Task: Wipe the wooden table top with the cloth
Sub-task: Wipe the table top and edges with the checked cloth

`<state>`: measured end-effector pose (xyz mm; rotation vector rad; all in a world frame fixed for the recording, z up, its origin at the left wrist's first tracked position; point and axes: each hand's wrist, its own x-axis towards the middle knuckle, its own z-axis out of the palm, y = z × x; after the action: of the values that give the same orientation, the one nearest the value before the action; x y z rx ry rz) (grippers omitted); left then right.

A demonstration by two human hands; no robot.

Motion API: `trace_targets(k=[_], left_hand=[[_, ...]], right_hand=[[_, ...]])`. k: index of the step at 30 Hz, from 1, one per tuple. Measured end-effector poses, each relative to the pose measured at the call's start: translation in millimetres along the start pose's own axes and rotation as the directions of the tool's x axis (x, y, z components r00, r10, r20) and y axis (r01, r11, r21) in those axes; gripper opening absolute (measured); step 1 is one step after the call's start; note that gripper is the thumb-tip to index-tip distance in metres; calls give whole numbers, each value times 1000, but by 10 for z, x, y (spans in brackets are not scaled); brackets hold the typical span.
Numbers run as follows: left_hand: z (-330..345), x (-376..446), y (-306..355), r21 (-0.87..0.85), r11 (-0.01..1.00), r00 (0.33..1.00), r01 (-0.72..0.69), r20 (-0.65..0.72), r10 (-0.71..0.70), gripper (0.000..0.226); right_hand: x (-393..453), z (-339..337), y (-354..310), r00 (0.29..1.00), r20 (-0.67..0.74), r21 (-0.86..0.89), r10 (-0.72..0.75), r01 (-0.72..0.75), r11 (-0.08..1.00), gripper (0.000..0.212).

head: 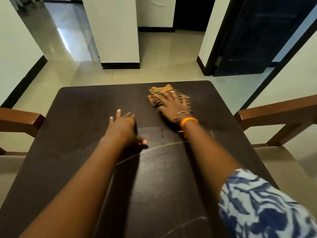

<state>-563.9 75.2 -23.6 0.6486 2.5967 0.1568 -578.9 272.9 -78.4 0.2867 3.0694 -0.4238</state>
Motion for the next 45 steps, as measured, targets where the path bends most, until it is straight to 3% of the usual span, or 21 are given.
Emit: trace_targets(k=[2, 5, 8, 11, 15, 18, 20, 23, 26, 29, 33, 37, 41, 45], left_hand=[[-16, 91, 117, -35, 998, 999, -46, 27, 47, 98], [18, 183, 270, 39, 997, 992, -61, 112, 56, 108], [77, 230, 290, 168, 983, 994, -70, 91, 56, 112], [99, 216, 261, 221, 973, 996, -71, 73, 56, 112], [91, 236, 356, 310, 949, 996, -52, 83, 28, 106], [58, 267, 422, 329, 944, 996, -39, 94, 9, 101], [34, 272, 443, 368, 929, 994, -28, 112, -14, 103], [25, 235, 442, 391, 920, 991, -5, 127, -48, 109], [54, 233, 422, 370, 929, 991, -5, 124, -44, 111], [65, 225, 433, 399, 917, 994, -4, 102, -41, 110], [50, 200, 500, 425, 905, 997, 1, 72, -35, 93], [78, 139, 441, 429, 903, 1000, 9, 13, -16, 97], [145, -9, 430, 472, 880, 993, 60, -119, -4, 92], [200, -237, 458, 325, 937, 970, 128, -238, -50, 88]], right_hand=[[-50, -167, 580, 984, -51, -5, 170, -170, 985, 53], [-159, -352, 1204, 897, -72, 6, 437, -438, 899, 53], [-56, -345, 1188, 844, -63, 42, 532, -530, 847, 52], [224, -238, 761, 895, -71, 27, 440, -440, 898, 51], [663, 35, -302, 996, 26, 5, 91, -91, 996, 51], [806, 167, -824, 983, 136, -13, -122, 125, 992, 50], [857, 156, -750, 976, 126, -36, -178, 184, 982, 51], [949, 46, -192, 990, 7, -116, -138, 138, 984, 56], [951, -119, 640, 995, -39, -110, 92, -96, 989, 59], [744, -329, 1341, 954, -75, -76, 290, -295, 952, 62], [397, -418, 1510, 878, -113, -21, 465, -470, 882, 55], [159, -302, 1124, 912, -93, -44, 399, -404, 914, 54], [-63, -62, 228, 988, 21, -31, 153, -152, 988, 53], [-373, 200, -690, 983, 178, -6, -54, 56, 998, 55]])
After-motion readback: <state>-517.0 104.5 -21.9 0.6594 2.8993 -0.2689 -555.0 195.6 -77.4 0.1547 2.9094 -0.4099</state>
